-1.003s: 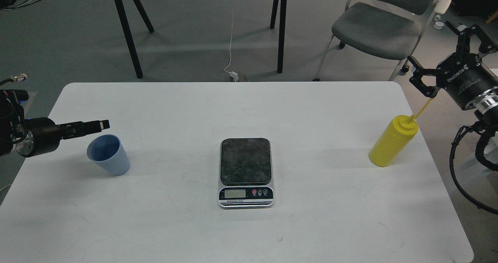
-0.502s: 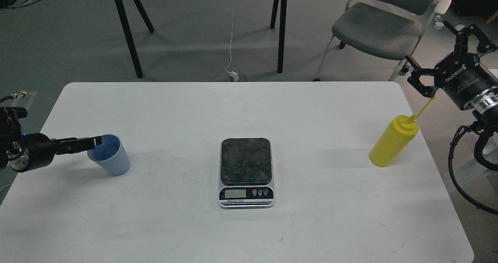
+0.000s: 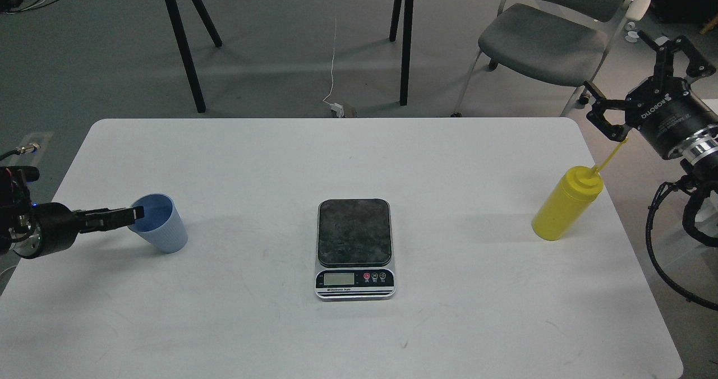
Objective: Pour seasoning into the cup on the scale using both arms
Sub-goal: 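Close the left gripper around the light blue cup, then lift the cup with the left gripper and carry it over the scale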
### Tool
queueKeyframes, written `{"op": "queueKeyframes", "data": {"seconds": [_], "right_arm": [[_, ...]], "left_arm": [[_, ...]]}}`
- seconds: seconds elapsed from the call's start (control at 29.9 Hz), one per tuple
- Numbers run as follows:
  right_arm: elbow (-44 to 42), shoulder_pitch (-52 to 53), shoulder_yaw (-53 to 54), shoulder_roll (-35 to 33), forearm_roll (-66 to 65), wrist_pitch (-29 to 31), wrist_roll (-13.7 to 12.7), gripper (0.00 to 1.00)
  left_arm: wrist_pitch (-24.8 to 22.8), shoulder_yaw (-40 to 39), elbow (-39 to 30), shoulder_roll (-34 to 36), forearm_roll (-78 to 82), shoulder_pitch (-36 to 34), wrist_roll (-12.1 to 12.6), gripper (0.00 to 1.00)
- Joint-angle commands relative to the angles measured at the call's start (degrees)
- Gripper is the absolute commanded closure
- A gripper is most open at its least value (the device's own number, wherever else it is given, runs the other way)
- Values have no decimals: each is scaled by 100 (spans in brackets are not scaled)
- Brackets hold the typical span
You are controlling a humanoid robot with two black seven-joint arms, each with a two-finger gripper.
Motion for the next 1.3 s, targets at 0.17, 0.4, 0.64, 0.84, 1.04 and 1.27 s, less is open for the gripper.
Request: {"op": "queueKeyframes", "data": {"seconds": [0.17, 0.4, 0.64, 0.84, 1.04, 1.27], "right_arm": [[-7, 1, -9, 0, -5, 0, 0, 1], [-7, 1, -9, 18, -5, -8, 8, 1], [-7, -43, 0, 18, -5, -8, 8, 1], [-7, -61, 0, 44, -5, -17, 8, 1], [-16, -61, 17, 53, 4, -44, 8, 1], [-42, -52, 61, 44, 4, -52, 8, 1]], "left_arm": [[95, 382, -11, 19, 7, -15, 1, 91], [87, 382, -81, 63, 7, -68, 1, 96], [-89, 355, -590, 440, -2, -138, 1, 98], [-659, 329, -1714, 731, -72, -919, 1, 98], [-1230, 338, -2515, 574, -46, -2008, 1, 97], [-1615, 382, -2841, -384, 603, -2511, 1, 97]]}}
